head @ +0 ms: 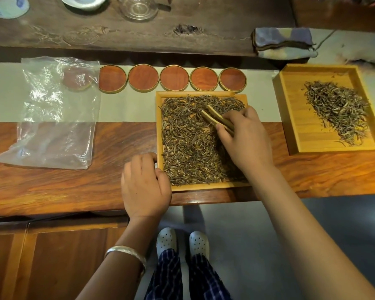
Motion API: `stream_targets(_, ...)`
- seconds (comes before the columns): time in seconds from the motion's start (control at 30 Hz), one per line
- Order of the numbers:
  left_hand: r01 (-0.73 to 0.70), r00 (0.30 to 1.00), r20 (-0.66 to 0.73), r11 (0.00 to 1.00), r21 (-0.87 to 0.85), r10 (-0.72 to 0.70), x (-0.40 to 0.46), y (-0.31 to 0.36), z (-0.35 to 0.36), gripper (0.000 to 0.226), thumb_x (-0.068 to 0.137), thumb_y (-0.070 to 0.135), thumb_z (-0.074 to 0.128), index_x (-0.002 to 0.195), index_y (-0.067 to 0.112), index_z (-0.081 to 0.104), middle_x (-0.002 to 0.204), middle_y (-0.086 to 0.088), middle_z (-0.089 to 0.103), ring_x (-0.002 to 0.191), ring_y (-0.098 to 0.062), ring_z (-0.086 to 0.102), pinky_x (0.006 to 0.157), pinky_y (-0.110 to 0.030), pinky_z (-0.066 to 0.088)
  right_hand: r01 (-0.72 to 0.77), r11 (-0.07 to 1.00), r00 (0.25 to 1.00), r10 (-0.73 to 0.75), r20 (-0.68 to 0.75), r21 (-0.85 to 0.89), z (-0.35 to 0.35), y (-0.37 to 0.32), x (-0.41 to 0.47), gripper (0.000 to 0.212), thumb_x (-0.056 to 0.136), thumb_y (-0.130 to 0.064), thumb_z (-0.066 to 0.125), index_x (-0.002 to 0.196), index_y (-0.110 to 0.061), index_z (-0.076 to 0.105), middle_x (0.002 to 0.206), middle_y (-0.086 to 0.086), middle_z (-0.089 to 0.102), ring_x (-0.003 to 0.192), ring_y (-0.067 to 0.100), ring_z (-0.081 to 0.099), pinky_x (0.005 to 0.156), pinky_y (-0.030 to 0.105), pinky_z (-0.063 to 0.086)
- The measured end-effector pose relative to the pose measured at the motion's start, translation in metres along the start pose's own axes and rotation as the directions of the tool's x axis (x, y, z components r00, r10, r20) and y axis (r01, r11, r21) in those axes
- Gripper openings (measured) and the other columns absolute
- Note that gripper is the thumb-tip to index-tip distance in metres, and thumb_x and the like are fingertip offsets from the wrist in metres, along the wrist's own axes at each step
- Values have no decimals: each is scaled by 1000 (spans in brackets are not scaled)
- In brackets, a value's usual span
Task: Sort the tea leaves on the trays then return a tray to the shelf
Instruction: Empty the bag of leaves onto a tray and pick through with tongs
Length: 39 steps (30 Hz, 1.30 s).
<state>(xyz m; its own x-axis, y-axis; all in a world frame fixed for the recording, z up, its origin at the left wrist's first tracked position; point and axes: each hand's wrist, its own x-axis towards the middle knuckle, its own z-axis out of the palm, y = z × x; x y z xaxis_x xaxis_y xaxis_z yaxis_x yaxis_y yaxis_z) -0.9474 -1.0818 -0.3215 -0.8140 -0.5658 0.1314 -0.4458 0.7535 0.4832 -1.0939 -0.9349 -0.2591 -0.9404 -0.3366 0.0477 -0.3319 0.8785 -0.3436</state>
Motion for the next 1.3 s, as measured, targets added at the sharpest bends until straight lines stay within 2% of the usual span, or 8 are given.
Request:
stream_targets(0.17,-1,1000,-6,1000,-7,1,0,0,-1,16,78,19,41,90,12,48,86,-7,48,77,-22,40,67,-31,28,7,1000,999,-6,39,-30,4,-4,-1,32,94,-37,51,116,-14,58,111,8,49,91,26,57,66,31,44)
stream_targets(0.3,2,1000,0,1000,-18,-2,0,1,-1,17,78,19,42,91,11,50,86,-7,49,77,-24,42,67,-34,31,29,999,999,-28,-23,23,-7,4,-17,31,92,-36,55,115,-16,60,107,7,51,86,24,57,63,27,41)
stream_targets(0.47,10,1000,-3,1000,-20,-10,0,0,-1,15,77,16,45,91,11,50,86,-6,47,76,-16,34,67,-30,25,186,982,978,-189,93,37,-7,-4,-44,28,90,-35,59,111,-17,63,102,2,50,76,17,55,55,24,42)
stream_targets(0.6,12,1000,-5,1000,-16,-13,0,1,-2,17,76,17,43,91,11,50,86,-7,48,76,-18,35,68,-31,25,117,992,986,-122,114,55,-5,0,-54,28,90,-35,59,112,-18,62,103,3,50,82,24,59,60,37,53)
stream_targets(0.77,16,1000,4,1000,-2,-16,1,2,-2,16,76,14,44,90,10,51,86,-9,49,77,-27,42,67,-32,28,80,992,996,-84,30,101,-15,18,-58,28,88,-34,61,110,-18,64,103,4,52,83,22,59,62,37,53)
stream_targets(0.97,26,999,28,1000,8,-26,1,4,-4,15,78,16,42,89,10,50,86,-9,49,78,-27,43,68,-38,34,65,996,994,-69,84,58,-16,29,-67,30,88,-36,60,113,-19,63,104,2,51,84,22,59,61,35,53)
stream_targets(1.13,28,999,32,999,19,-28,1,4,-4,15,78,15,43,89,9,51,87,-11,49,79,-29,44,68,-41,36,-3,996,1000,5,-22,88,-23,44,-70,31,87,-32,61,113,-15,64,98,6,53,82,25,59,60,37,53)
stream_targets(1.3,25,999,31,999,27,-26,1,4,-4,14,79,18,41,88,9,49,87,-11,49,79,-30,43,68,-41,34,-55,998,998,55,8,2,-22,52,-75,32,89,-33,60,113,-14,62,98,9,51,80,30,59,57,33,47)
